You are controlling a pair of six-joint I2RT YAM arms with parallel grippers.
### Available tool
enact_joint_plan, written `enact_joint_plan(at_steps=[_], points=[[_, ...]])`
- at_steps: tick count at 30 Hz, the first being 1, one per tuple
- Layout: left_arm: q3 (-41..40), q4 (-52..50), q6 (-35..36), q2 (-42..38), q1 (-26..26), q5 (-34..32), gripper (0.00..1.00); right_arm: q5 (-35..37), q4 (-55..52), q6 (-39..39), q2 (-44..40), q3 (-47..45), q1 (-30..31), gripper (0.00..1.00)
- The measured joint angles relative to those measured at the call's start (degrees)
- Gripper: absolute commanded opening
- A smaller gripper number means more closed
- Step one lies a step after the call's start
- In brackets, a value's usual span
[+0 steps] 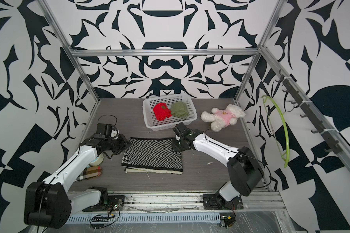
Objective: Roll up the scarf and place it into the basket
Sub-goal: Fold the scarf at the center of the board.
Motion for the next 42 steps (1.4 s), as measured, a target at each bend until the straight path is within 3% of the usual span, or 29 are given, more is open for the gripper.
enact_joint_plan(at_steps=[1,2,5,9,11,12,13,16,18,25,31,35,42], points=[[-0.1,-0.1,-0.2,-0.7,-1.2,-0.2,0.79,-0.4,0.8,-0.5,2.4,0.0,-1.0,0.0],[-0.2,0.0,-0.3,-1.3,-2.4,-0.4,1.0,-0.7,1.4,-0.9,4.4,0.0,-1.7,0.0],[-0.4,0.0,-0.8,-3.2,-6.9,-1.9,0.99,-1.9,2.6,-1.9,10.5,0.1,-3.7,0.0],[-2.7,1.4,-2.5,-6.6,-12.9,-4.9,0.99,-2.8,3.3,-2.9,10.3,1.6,-4.5,0.0],[-4.3,2.4,-3.6,-7.9,-15.7,-6.8,0.92,-2.8,2.7,-3.3,9.3,1.5,-4.5,0.0],[-5.2,3.1,-4.2,-8.2,-17.1,-7.6,0.84,-2.6,2.5,-3.6,8.7,1.5,-4.5,0.0],[-6.0,3.8,-4.8,-8.0,-18.4,-8.7,0.72,-2.5,2.5,-3.9,8.3,1.6,-4.5,0.0],[-7.0,5.3,-5.5,-5.0,-22.1,-11.9,0.23,-2.3,2.0,-4.4,9.3,2.3,-4.4,0.0],[-6.8,6.5,-5.8,-1.7,-24.3,-14.2,0.0,-2.3,2.2,-4.5,11.2,2.3,-4.3,0.0],[-2.5,8.0,-6.0,11.7,-31.0,-21.2,0.0,-1.2,1.2,-4.0,7.3,-0.7,-2.2,0.0],[1.6,9.4,-5.8,18.1,-34.2,-25.1,0.0,0.7,-2.0,-3.4,0.7,-2.8,-0.2,0.0],[4.2,9.8,-5.8,22.7,-34.9,-25.9,0.0,1.5,-3.3,-1.8,-2.7,-5.4,1.4,0.0],[6.4,8.7,-5.7,25.6,-32.7,-29.1,0.0,2.7,-3.3,1.5,1.3,-6.3,10.2,0.0]])
